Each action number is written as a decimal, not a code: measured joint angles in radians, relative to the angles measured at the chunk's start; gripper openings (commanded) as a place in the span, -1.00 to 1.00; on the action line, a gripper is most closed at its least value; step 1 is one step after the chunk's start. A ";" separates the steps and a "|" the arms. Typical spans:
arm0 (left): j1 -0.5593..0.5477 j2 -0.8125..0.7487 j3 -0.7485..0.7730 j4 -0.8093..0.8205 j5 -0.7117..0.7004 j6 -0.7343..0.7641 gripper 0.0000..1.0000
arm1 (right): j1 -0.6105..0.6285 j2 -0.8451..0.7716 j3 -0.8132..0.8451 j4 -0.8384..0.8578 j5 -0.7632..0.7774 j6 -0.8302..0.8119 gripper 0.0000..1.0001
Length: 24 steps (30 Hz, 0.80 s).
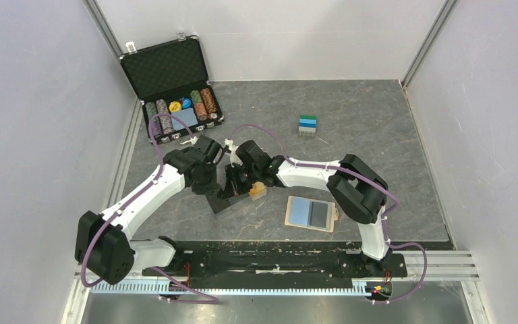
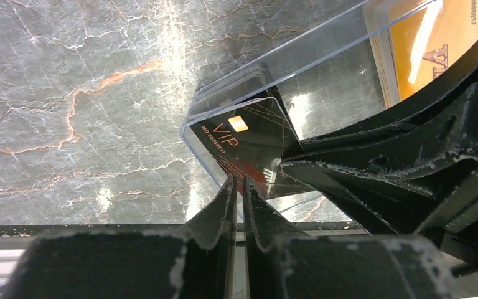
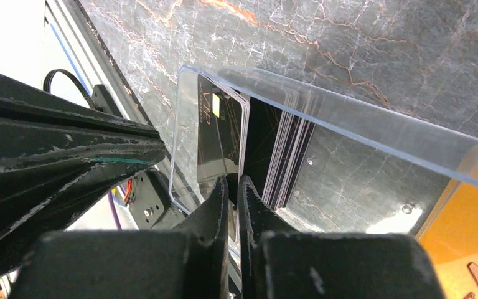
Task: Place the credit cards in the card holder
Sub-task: Pick up the credit card from the storage box.
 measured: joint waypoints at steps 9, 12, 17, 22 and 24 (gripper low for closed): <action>0.000 0.001 0.000 -0.006 -0.003 0.000 -0.69 | 0.010 -0.005 0.003 -0.006 0.020 -0.006 -0.50; 0.000 0.001 0.000 -0.006 -0.003 0.000 -0.69 | 0.014 -0.005 0.003 -0.040 0.028 -0.019 -0.66; 0.000 0.002 -0.004 -0.005 -0.001 0.000 -0.70 | 0.017 -0.005 0.003 -0.071 0.037 -0.038 -1.00; 0.000 0.008 -0.010 -0.005 0.002 0.000 -0.69 | 0.017 -0.005 0.012 -0.093 0.041 -0.040 -1.00; 0.000 0.008 -0.010 -0.004 0.002 0.000 -0.69 | 0.017 -0.005 0.015 -0.095 0.041 -0.041 -0.88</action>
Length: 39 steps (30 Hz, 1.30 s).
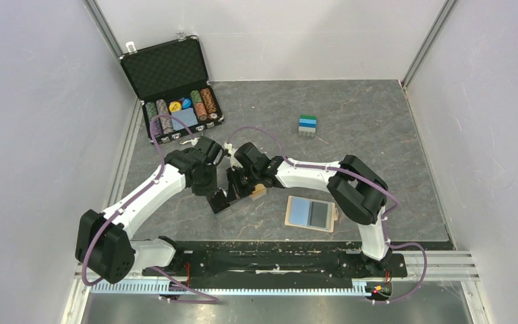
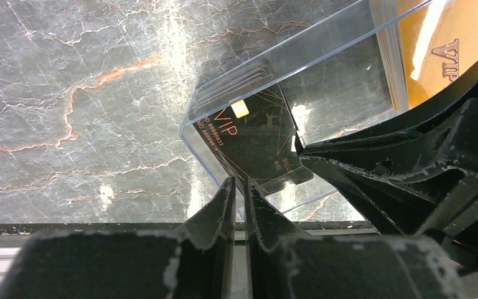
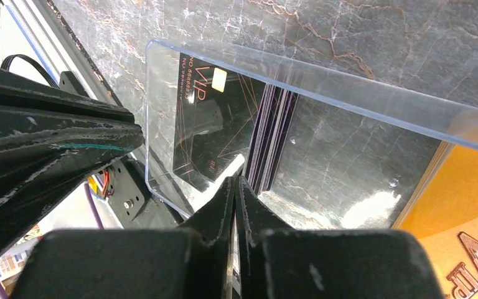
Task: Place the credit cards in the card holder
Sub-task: Pick up the credit card from the storage box.
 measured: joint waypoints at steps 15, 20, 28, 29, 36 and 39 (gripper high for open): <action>0.000 0.006 -0.015 0.006 0.002 0.000 -0.69 | 0.008 0.000 0.000 0.016 -0.016 0.014 -0.70; 0.000 0.008 -0.015 0.007 0.003 0.000 -0.69 | 0.010 -0.001 0.001 0.011 -0.009 0.011 -0.95; 0.000 0.008 -0.016 0.009 0.004 0.000 -0.69 | 0.013 -0.025 0.004 0.020 -0.010 0.015 -0.96; 0.000 0.008 -0.016 0.009 0.004 0.000 -0.69 | 0.014 -0.029 0.005 0.022 -0.011 0.016 -0.95; 0.000 0.007 -0.016 0.009 0.004 0.000 -0.67 | 0.026 -0.046 0.020 0.045 -0.021 0.024 -0.70; 0.000 0.000 -0.017 0.009 0.004 0.000 -0.65 | 0.029 -0.046 0.021 0.045 -0.021 0.028 -0.49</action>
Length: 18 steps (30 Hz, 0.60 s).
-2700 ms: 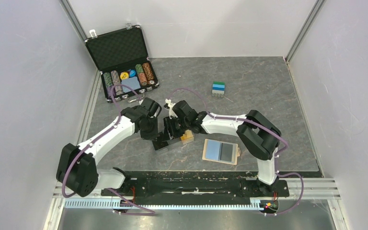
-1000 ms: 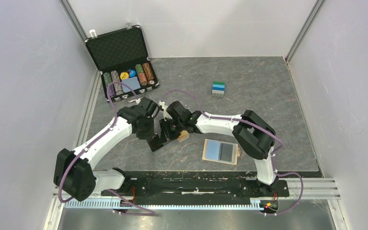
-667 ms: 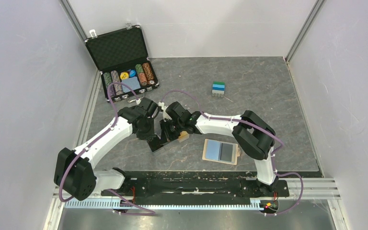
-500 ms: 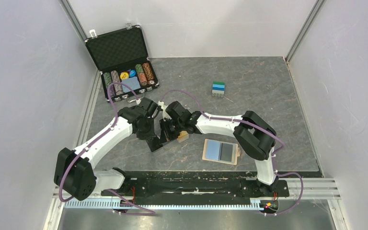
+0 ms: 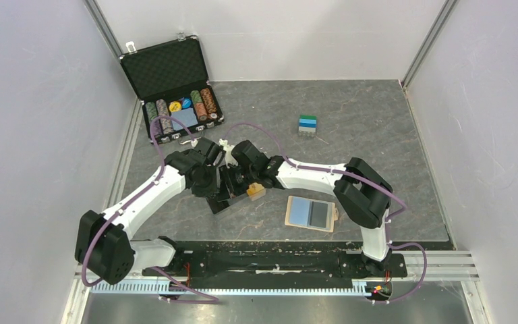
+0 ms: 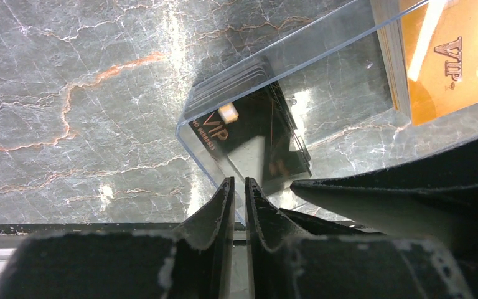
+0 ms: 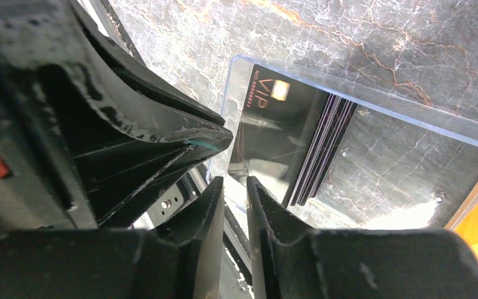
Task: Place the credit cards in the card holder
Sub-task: Pick up the credit card from the storage box.
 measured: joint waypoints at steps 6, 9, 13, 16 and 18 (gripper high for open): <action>0.000 -0.026 -0.001 0.000 0.000 0.000 -0.64 | 0.002 0.002 0.003 -0.026 0.013 -0.004 -0.42; 0.000 -0.026 -0.001 -0.001 0.000 0.000 -0.64 | 0.002 0.011 0.014 -0.042 0.019 -0.008 -0.32; 0.000 -0.026 -0.001 0.000 0.000 0.000 -0.63 | 0.003 0.033 0.046 -0.087 0.062 -0.023 -0.07; 0.000 -0.026 -0.001 -0.001 0.000 0.000 -0.62 | 0.004 0.034 0.055 -0.128 0.119 -0.034 0.10; 0.000 -0.026 -0.001 0.000 0.000 0.000 -0.62 | 0.004 0.034 0.060 -0.157 0.157 -0.045 0.15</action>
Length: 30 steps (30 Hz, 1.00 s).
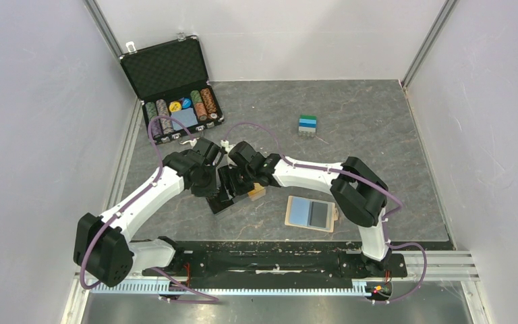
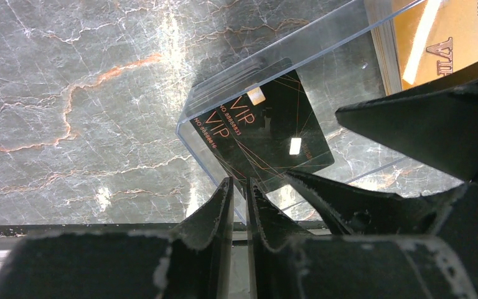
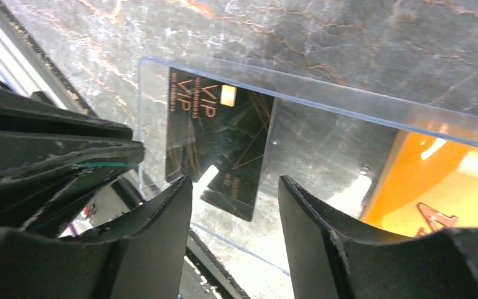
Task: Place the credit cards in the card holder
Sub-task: Pick up the credit card from the storage box.
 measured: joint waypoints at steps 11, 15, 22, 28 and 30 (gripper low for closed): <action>0.000 0.006 0.000 0.000 0.001 0.000 -0.60 | 0.000 0.047 0.027 -0.049 0.033 -0.024 -0.59; 0.000 0.009 0.000 0.000 0.001 0.000 -0.60 | 0.001 0.053 0.039 -0.036 0.005 -0.006 -1.00; 0.000 0.014 0.000 0.000 0.001 0.000 -0.60 | 0.001 0.050 0.046 -0.042 0.000 -0.005 -1.00; 0.000 0.014 0.000 0.000 0.001 0.000 -0.59 | 0.004 0.033 0.052 -0.055 0.002 -0.006 -1.00; 0.000 0.014 0.000 0.000 0.001 0.000 -0.57 | 0.005 0.019 0.052 -0.058 0.008 -0.006 -1.00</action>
